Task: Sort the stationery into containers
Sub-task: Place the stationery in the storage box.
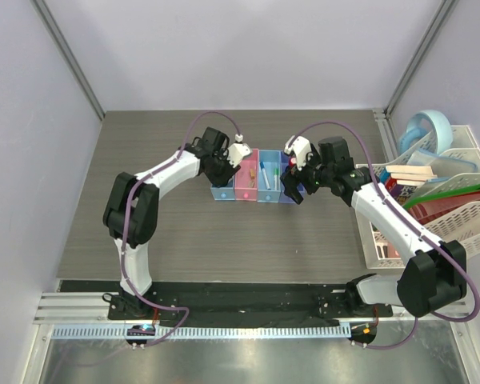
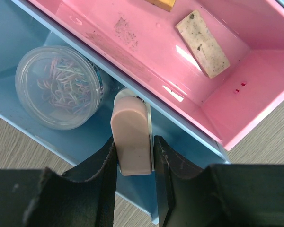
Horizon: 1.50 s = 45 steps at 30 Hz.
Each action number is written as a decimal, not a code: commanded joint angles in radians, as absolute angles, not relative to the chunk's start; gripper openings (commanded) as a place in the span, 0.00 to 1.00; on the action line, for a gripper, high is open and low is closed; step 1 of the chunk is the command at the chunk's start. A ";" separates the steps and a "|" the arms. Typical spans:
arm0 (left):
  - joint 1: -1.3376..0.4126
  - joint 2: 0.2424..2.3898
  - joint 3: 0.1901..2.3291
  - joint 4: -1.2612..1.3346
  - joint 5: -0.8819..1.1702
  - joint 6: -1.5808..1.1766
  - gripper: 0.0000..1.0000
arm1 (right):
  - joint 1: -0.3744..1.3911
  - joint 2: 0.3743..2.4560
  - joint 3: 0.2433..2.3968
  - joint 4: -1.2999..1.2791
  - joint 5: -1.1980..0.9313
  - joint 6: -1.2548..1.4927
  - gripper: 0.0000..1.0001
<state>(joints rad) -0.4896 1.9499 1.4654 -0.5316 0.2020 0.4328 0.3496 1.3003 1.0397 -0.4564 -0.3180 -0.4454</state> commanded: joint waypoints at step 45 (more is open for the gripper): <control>-0.612 1.994 1.555 -0.255 -0.540 0.399 0.49 | 0.342 1.272 1.048 -0.422 -0.339 -0.433 1.00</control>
<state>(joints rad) -0.6029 1.9308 1.5120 -0.3603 -0.3027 0.3561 0.3492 1.3003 1.0393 -0.4564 -0.3351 -0.4419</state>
